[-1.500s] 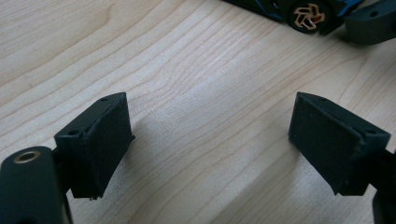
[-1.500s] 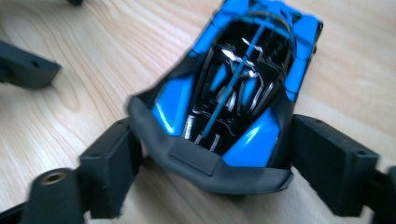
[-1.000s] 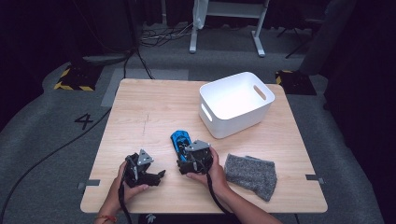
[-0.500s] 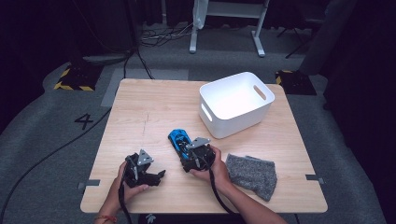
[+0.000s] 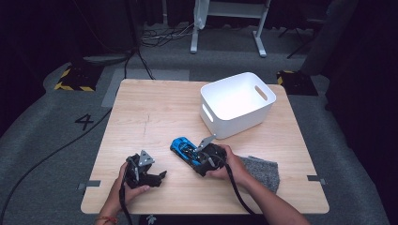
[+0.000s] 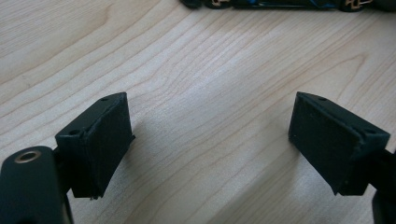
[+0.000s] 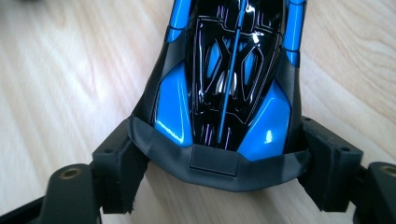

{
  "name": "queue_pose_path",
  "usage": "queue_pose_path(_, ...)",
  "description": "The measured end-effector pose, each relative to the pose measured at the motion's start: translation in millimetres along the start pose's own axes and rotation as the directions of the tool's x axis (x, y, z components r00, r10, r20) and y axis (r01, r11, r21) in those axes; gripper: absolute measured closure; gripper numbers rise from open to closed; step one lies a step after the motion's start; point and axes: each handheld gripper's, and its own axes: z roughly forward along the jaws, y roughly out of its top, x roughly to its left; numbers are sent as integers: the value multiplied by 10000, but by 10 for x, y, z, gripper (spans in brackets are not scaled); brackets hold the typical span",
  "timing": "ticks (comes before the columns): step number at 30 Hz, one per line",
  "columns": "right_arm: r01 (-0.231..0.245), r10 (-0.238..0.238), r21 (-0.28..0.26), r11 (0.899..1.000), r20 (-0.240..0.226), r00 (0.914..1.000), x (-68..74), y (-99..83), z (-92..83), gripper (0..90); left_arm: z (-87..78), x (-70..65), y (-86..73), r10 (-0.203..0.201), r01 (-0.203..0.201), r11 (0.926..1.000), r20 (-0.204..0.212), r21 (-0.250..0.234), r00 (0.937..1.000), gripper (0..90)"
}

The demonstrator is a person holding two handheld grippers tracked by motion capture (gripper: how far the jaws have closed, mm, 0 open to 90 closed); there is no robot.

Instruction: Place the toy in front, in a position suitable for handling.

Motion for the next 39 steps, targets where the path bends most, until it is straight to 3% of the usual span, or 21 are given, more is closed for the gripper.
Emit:
queue_pose_path(6, 740, -722, 565, 9957, -337, 9968, -31, -55, -75, 255, 6, -29, 7, 127, -127, 9999, 145, 11, 9998, 138)
queue_pose_path(8, 1184, -1130, 794, 9898, -693, 9912, -60, -117, -125, 257, 14, -58, 13, 261, -260, 9997, 199, -23, 9995, 138)
queue_pose_path(10, 1279, -1209, 856, 9881, -833, 9892, -75, -144, -144, 257, 19, -76, 21, 300, -300, 9995, 246, 4, 9992, 138)
queue_pose_path(12, 1732, -1604, 1059, 9792, -1199, 9797, -115, -225, -208, 275, 42, -122, 48, 537, -538, 9986, 452, 13, 9975, 138)
queue_pose_path(13, 1732, -1604, 1059, 9792, -1199, 9797, -115, -225, -208, 275, 60, -148, 64, 712, -712, 9975, 622, -18, 9955, 138)
queue_pose_path(15, 2114, -1965, 910, 9732, -1497, 9690, -175, -312, -301, 558, 113, -220, 127, 1436, -1441, 9896, 1223, -46, 9821, 139)
queue_pose_path(16, 2114, -1965, 910, 9732, -1497, 9690, -175, -312, -301, 558, 113, -220, 127, 1436, -1441, 9896, 1223, -46, 9821, 138)
queue_pose_path(17, 2137, -1961, 728, 9742, -1964, 9607, -224, -376, -344, 533, 161, -249, 176, 1690, -1701, 9854, 1585, -64, 9728, 137)
queue_pose_path(18, 2137, -1961, 728, 9742, -1964, 9607, -224, -376, -344, 533, 161, -249, 176, 1690, -1701, 9854, 1585, -64, 9728, 136)
queue_pose_path(19, 1913, -1762, 701, 9790, -1803, 9677, -240, -396, -338, 377, 177, -260, 214, 1901, -1925, 9813, 1590, -3, 9688, 136)
queue_pose_path(20, 1670, -1556, 752, 9831, -1375, 9782, -247, -417, -333, 371, 186, -264, 233, 1985, -2012, 9796, 1557, 18, 9677, 135)
queue_pose_path(21, 1647, -1556, 663, 9841, -1247, 9799, -248, -430, -341, 401, 199, -261, 258, 2117, -2151, 9766, 1552, 54, 9649, 135)
queue_pose_path(23, 1534, -1502, 194, 9880, -1145, 9820, -247, -462, -385, 329, 227, -238, 308, 2366, -2407, 9706, 1536, 80, 9594, 134)
queue_pose_path(24, 1453, -1491, -496, 9881, -856, 9851, -234, -509, -475, 299, 252, -213, 333, 2401, -2433, 9700, 1514, 22, 9589, 132)
queue_pose_path(26, 1511, -1567, -765, 9856, -735, 9849, -230, -531, -513, 298, 289, -168, 370, 2261, -2304, 9731, 1614, 81, 9606, 132)
queue_pose_path(28, 1545, -1581, -1234, 9802, -192, 9872, -208, -605, -626, 296, 321, -122, 398, 2378, -2432, 9700, 1920, 44, 9521, 132)
queue_pose_path(29, 1544, -1585, -1418, 9778, -177, 9872, -208, -651, -687, 294, 335, -106, 408, 2429, -2485, 9686, 2022, 20, 9487, 132)
queue_pose_path(31, 1525, -1524, -1456, 9775, 116, 9882, -219, -756, -812, 267, 368, -90, 432, 2338, -2392, 9710, 2121, -5, 9489, 131)
queue_pose_path(33, 1475, -1440, -1538, 9770, 340, 9890, -253, -901, -939, 265, 392, -96, 455, 2375, -2437, 9699, 2281, -14, 9442, 131)
queue_pose_path(37, 686, -570, -1575, 9851, 773, 9954, -424, -1279, -1130, 265, 441, -155, 498, 2741, -2794, 9600, 2643, -181, 9247, 132)
queue_pose_path(39, 96, 63, -1345, 9909, 1168, 9931, -552, -1582, -1167, 259, 468, -169, 521, 2708, -2747, 9613, 2559, -214, 9280, 124)
